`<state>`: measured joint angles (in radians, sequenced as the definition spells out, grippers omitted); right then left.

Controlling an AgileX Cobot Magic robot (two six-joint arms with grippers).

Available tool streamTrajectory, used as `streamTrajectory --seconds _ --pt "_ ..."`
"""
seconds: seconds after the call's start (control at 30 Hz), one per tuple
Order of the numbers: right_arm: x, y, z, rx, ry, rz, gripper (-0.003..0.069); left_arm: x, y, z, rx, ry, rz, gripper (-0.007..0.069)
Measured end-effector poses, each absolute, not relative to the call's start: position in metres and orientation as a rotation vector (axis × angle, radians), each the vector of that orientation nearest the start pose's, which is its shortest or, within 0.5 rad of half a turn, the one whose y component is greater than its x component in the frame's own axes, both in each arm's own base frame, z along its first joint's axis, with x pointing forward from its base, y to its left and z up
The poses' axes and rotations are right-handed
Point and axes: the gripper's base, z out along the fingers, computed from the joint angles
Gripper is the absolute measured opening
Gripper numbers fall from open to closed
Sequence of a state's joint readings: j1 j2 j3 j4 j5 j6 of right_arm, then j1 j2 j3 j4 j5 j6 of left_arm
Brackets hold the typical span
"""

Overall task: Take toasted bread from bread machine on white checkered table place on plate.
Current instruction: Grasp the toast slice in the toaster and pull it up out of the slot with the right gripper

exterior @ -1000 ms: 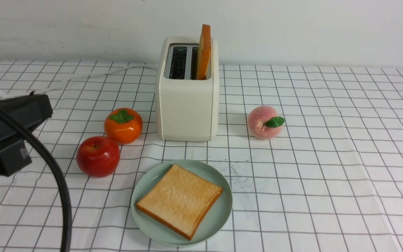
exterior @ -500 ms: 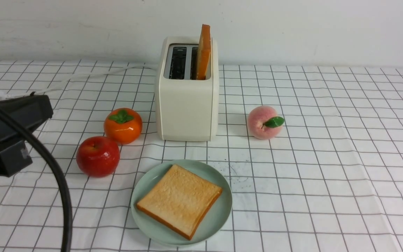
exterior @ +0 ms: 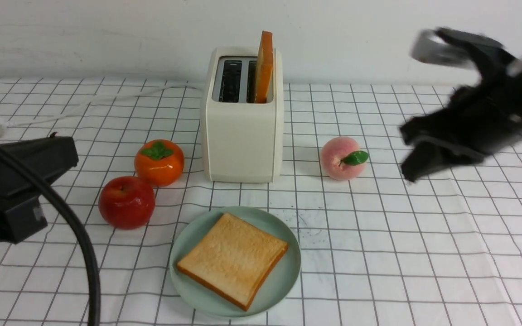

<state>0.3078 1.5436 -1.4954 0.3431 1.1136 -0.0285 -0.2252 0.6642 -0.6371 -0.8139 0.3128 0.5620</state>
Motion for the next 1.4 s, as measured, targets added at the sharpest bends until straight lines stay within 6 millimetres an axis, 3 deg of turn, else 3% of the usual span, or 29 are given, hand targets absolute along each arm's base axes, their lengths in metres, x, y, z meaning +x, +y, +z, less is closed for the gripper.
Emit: streamTrajectory --seconds 0.03,0.23,0.43,0.53,0.57,0.63,0.73,0.8,0.93,1.07,1.17,1.2,1.23,1.4 --pt "0.321 0.149 0.371 -0.411 2.588 0.509 0.0005 0.13 -0.051 0.351 0.167 1.745 -0.526 -0.0013" --pt "0.367 0.196 0.401 -0.415 2.425 0.513 0.0018 0.13 -0.051 0.351 0.167 1.745 -0.526 -0.0013" --pt "0.41 0.227 0.392 -0.364 2.33 0.557 0.0096 0.13 -0.051 0.351 0.167 1.745 -0.526 -0.0013" --pt "0.431 0.237 0.379 -0.338 2.291 0.575 0.0206 0.13 -0.051 0.351 0.167 1.745 -0.526 -0.0013" --pt "0.441 0.242 0.373 -0.32 2.251 0.585 0.0288 0.13 -0.051 0.351 0.167 1.745 -0.526 -0.0013" --pt "0.448 0.245 0.367 -0.309 2.221 0.587 0.0362 0.13 -0.051 0.351 0.167 1.745 -0.526 -0.0013" --pt "0.462 0.249 0.355 -0.296 2.162 0.557 0.0462 0.13 -0.051 0.351 0.167 1.745 -0.526 -0.0013" --pt "0.469 0.25 0.348 -0.29 2.128 0.529 0.0484 0.13 -0.051 0.351 0.167 1.745 -0.526 -0.0013" --pt "0.483 0.251 0.326 -0.289 2.119 0.452 0.0443 0.13 -0.051 0.351 0.167 1.745 -0.526 -0.0013" --pt "0.488 0.253 0.312 -0.293 2.139 0.427 0.0321 0.13 -0.051 0.351 0.167 1.745 -0.526 -0.0013" --pt "0.488 0.255 0.311 -0.297 2.139 0.429 0.0235 0.13 -0.051 0.351 0.167 1.745 -0.526 -0.0013" --pt "0.487 0.255 0.312 -0.296 2.139 0.436 0.0161 0.13 -0.051 0.351 0.167 1.745 -0.526 -0.0013" --pt "0.487 0.256 0.312 -0.297 2.139 0.438 0.0136 0.13 -0.051 0.351 0.167 1.745 -0.526 -0.0013" --pt "0.476 0.251 0.339 -0.294 2.113 0.447 0.0107 0.13 -0.051 0.351 0.167 1.745 -0.526 -0.0011"
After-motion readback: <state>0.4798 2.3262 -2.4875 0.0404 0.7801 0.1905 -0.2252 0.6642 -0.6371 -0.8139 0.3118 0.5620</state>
